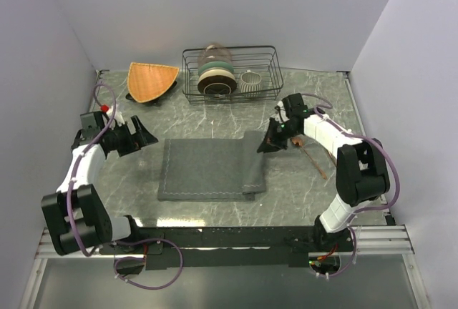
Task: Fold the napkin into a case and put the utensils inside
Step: Fold the rectangle-folded napkin at the center of the board.
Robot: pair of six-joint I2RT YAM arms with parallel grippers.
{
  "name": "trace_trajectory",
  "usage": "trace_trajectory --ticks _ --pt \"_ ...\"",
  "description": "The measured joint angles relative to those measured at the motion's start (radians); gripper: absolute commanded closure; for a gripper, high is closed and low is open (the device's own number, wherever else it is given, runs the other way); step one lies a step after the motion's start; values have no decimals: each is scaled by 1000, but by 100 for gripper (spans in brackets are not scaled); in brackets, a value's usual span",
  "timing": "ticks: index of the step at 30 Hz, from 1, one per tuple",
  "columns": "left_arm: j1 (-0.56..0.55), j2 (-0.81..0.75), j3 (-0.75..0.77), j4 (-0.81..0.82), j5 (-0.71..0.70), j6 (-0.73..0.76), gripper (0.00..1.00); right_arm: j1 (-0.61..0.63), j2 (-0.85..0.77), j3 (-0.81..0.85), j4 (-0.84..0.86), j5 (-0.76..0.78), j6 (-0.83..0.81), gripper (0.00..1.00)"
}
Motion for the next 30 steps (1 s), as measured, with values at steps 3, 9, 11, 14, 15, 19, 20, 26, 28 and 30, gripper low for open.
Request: trace_trajectory --ticks 3,9,11,14,15,19,20,26,28,30 --pt "-32 38 -8 23 -6 -16 9 -36 1 -11 -64 63 -74 100" --pt "-104 98 -24 35 -76 -44 15 -94 30 -11 -155 192 -186 100" --pt "-121 118 -24 35 -112 -50 16 -108 48 0 -178 244 -214 100" --pt "-151 146 -24 35 -166 -63 17 -112 59 32 -213 290 -244 100" --pt "-160 151 -23 35 -177 -66 17 -112 60 44 -220 298 -252 100" --pt "-194 169 -23 34 -211 -69 16 -111 59 75 -244 302 -262 100" --pt "-197 171 -23 34 -212 -70 15 -111 59 77 -250 291 -261 100" --pt "-158 173 -21 34 -158 -71 1 -72 58 71 -218 117 -203 100" --pt "-119 166 -14 29 -116 -69 1 -32 60 69 -183 59 -165 100" --pt "-83 144 1 19 -87 -63 1 24 65 70 -131 6 -116 100"
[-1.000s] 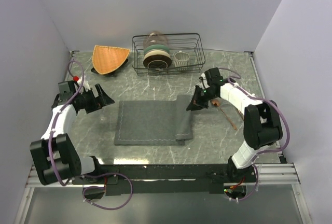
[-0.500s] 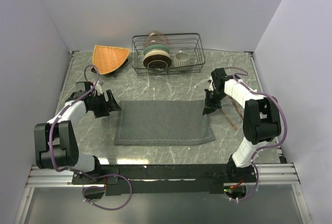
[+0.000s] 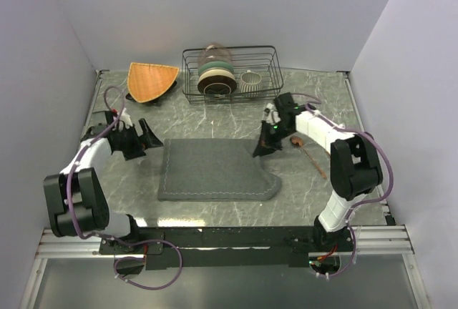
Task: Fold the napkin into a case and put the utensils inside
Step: Fold the rectangle-folded napkin at the center of the board.
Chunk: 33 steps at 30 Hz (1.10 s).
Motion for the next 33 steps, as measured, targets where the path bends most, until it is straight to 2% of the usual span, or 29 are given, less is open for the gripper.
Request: trace_trajectory --ticks 7,14,23,33 --pt "78 -132 65 -66 30 63 1 207 151 74 224 -105 206 100" --pt "112 -203 69 -114 -1 101 1 333 325 166 407 -126 427 100" --pt "117 -237 68 -119 -37 101 1 431 417 286 545 -121 592 100" --pt "120 -238 60 -119 -55 103 1 455 502 349 647 -104 722 100"
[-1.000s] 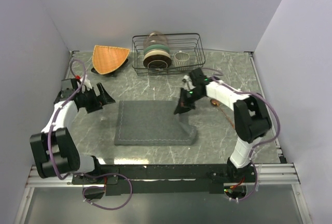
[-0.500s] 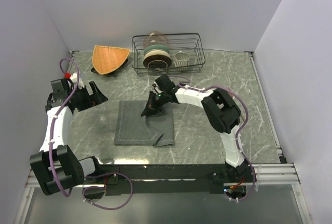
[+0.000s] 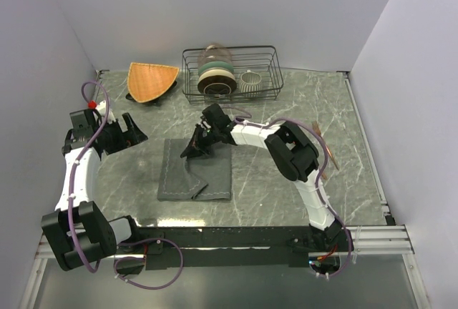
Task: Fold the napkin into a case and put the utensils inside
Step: Fold the rectangle-folded napkin at the center of the board.
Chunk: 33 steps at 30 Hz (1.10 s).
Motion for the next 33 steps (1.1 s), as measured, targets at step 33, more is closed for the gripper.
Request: trace_trajectory --ticks 33 --pt "26 1 0 -5 -10 40 1 50 70 64 126 0 159 99"
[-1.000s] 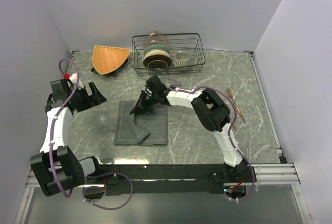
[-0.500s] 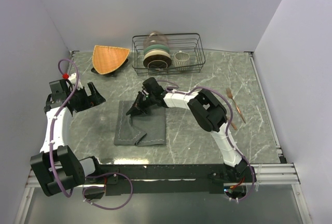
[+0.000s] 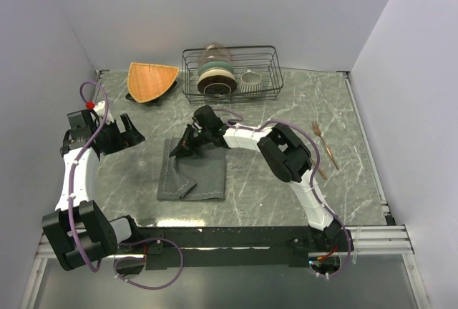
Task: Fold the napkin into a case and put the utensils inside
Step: Fold the rectangle-folded napkin at the center of the board, then move the square-folded napkin to the center of the board.
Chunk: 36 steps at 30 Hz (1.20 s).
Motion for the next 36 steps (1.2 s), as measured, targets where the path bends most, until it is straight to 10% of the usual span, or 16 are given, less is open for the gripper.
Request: trace_trajectory --ticks 7,19,36 --pt "3 0 0 -3 0 12 1 6 5 0 6 2 11 48" --pt "11 18 12 -29 35 79 1 -41 -56 -10 -83 -28 -188 45" --pt "9 153 143 -333 368 655 13 -283 -188 240 -681 16 -1203 44"
